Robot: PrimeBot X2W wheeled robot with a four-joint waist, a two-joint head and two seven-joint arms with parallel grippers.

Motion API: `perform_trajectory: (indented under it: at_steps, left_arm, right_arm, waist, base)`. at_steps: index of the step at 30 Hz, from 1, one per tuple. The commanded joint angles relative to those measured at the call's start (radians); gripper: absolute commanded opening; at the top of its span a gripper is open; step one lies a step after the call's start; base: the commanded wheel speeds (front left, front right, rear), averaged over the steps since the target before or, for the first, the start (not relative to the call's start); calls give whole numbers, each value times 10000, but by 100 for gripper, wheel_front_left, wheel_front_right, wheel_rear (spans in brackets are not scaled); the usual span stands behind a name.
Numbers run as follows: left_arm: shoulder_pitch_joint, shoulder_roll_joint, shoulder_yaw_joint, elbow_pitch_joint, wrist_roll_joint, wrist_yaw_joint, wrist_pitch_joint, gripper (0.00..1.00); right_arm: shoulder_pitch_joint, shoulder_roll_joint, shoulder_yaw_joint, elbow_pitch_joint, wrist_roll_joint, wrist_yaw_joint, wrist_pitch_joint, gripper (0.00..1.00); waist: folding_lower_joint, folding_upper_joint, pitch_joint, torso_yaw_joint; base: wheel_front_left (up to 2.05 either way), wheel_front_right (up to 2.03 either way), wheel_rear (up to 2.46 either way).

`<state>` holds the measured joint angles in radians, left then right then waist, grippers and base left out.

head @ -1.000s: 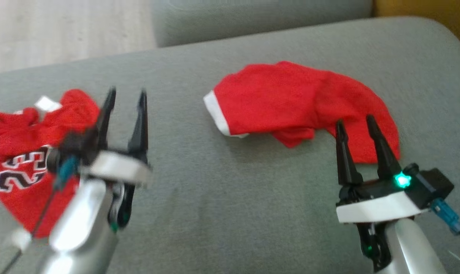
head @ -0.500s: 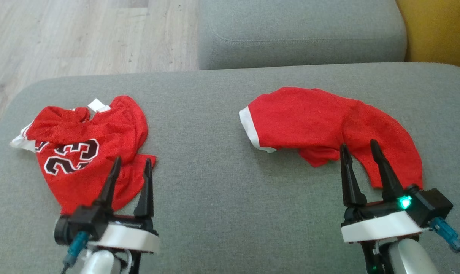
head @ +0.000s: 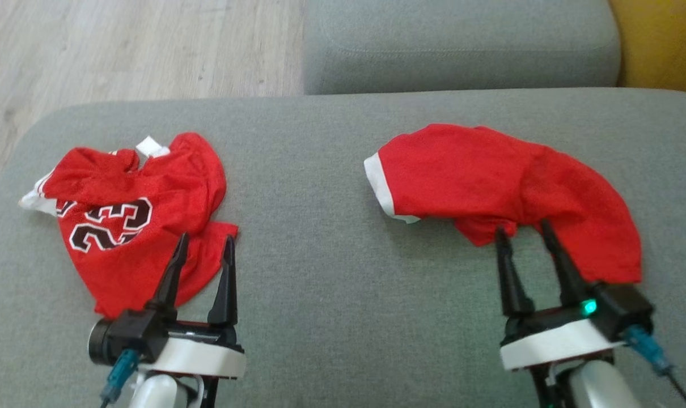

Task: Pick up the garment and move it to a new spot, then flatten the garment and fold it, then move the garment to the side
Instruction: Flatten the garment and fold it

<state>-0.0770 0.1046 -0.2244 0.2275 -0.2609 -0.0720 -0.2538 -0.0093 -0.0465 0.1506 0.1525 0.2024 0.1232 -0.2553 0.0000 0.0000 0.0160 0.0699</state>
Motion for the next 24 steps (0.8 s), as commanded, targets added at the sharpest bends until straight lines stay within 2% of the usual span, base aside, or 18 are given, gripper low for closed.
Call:
perform_trajectory:
  at_steps: [1, 9, 14, 24]
  left_arm:
    - [-551, -24, 404, -279, 92, -69, -79, 100]
    - [-1043, -315, 302, 52, 216, -318, -80, 100]
    - [-1367, -435, 185, 439, 258, -371, -80, 100]
    - [-1638, -528, 259, 339, 206, -422, -80, 100]
  right_arm:
    - [-416, -37, 365, -66, -174, 75, -65, 100]
    - [-2036, -37, 1179, 2793, -1210, 75, 213, 100]
    - [-3403, -37, 1070, 4550, -1485, 75, 715, 100]
    - [-5214, -37, 909, 7511, -1913, 75, 898, 100]
  waist:
    - [0, 0, 166, 97]
    - [0, 0, 863, 705]
    - [0, 0, 1200, 1174]
    - [0, 0, 1489, 1868]
  base:
    - [0, 0, 0]
    - [0, 0, 0]
    - [0, 0, 0]
    - [0, 0, 0]
